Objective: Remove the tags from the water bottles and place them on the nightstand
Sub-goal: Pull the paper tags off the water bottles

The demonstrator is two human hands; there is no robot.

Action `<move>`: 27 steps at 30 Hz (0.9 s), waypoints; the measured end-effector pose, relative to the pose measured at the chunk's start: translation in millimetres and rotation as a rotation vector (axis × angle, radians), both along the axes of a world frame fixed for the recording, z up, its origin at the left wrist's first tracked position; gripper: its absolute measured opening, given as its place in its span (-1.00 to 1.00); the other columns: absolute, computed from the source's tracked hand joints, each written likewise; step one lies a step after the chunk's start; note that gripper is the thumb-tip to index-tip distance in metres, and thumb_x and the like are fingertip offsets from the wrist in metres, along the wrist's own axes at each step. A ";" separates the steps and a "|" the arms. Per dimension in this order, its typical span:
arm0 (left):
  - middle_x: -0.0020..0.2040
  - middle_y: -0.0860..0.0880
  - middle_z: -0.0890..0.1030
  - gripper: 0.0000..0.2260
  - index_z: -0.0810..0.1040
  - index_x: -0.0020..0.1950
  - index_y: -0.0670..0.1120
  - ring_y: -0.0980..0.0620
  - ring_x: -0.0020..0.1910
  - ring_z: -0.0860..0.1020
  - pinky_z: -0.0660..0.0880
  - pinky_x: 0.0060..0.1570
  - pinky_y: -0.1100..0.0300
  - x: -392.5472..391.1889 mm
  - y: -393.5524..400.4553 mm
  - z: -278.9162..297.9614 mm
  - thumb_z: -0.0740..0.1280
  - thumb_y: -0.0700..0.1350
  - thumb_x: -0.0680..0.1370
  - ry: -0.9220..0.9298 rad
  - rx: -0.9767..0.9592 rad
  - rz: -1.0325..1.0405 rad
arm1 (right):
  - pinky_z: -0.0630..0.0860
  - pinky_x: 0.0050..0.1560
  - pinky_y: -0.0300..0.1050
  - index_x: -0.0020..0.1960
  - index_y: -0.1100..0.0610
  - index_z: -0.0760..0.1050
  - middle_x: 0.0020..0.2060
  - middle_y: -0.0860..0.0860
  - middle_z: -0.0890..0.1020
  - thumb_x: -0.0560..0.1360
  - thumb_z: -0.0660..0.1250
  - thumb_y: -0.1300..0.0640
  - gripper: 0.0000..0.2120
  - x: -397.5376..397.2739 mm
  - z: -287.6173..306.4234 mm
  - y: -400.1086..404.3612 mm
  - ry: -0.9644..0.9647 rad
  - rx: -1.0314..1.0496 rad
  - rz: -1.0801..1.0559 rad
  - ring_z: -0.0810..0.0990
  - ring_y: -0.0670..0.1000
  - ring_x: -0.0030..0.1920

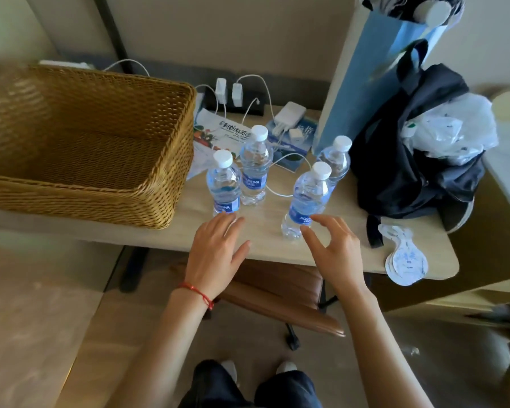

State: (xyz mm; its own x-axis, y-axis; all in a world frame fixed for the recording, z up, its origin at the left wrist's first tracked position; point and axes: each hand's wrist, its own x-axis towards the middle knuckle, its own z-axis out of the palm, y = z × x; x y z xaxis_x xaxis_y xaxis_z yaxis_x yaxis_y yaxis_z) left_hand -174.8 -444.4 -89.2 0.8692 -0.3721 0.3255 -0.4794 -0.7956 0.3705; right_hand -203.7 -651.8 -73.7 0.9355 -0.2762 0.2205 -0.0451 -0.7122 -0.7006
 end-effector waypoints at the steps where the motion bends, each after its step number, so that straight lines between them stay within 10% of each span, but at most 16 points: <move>1: 0.11 -0.18 0.57 -0.68 0.51 0.17 -0.22 -0.18 0.13 0.52 0.48 0.09 -0.06 3.0 7.1 -0.1 0.34 -0.11 0.47 -0.002 -0.009 -0.004 | 0.43 0.00 -0.15 0.11 0.17 0.55 0.06 0.08 0.61 0.46 0.38 0.09 -0.74 0.3 -1.4 4.0 0.001 -0.002 -0.011 0.56 0.07 0.07; 18: 0.15 -0.20 0.57 -0.54 0.45 0.22 -0.24 -0.16 0.15 0.51 0.43 0.10 0.04 68.2 24.2 -26.9 0.44 -0.05 0.41 0.193 -0.304 0.282 | 0.40 -0.01 -0.17 0.23 0.10 0.38 0.02 -0.05 0.56 0.35 0.45 -0.07 -0.47 44.2 -33.1 -13.3 0.055 0.170 -0.197 0.52 -0.05 0.03; 23: 0.04 0.11 0.58 -0.63 0.47 0.09 0.03 0.01 0.09 0.53 0.35 0.00 0.45 84.5 15.4 -37.4 0.50 -0.07 0.34 0.361 -0.582 0.293 | 0.34 -0.07 -0.32 0.20 -0.06 0.37 -0.05 -0.32 0.52 0.32 0.49 -0.01 -0.49 61.3 -41.4 -20.8 0.109 0.345 -0.125 0.51 -0.13 0.02; 27: 0.03 0.11 0.60 -0.54 0.47 0.05 0.15 0.04 0.09 0.55 0.44 0.11 0.18 94.8 14.1 -42.7 0.49 0.09 0.20 0.503 -0.813 0.290 | 0.38 -0.14 -0.49 0.14 -0.16 0.34 -0.07 -0.35 0.53 0.29 0.53 0.06 -0.46 70.7 -47.7 -23.1 0.127 0.419 -0.087 0.50 -0.36 -0.02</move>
State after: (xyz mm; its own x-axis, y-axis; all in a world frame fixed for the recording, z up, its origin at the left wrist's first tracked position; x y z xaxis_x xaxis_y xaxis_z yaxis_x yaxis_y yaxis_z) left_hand -80.0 -430.3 -131.9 0.9978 0.0489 -0.0440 0.0557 -0.2718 0.9607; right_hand -133.0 -674.9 -121.4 0.9171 -0.3963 -0.0422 -0.1965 -0.3575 -0.9130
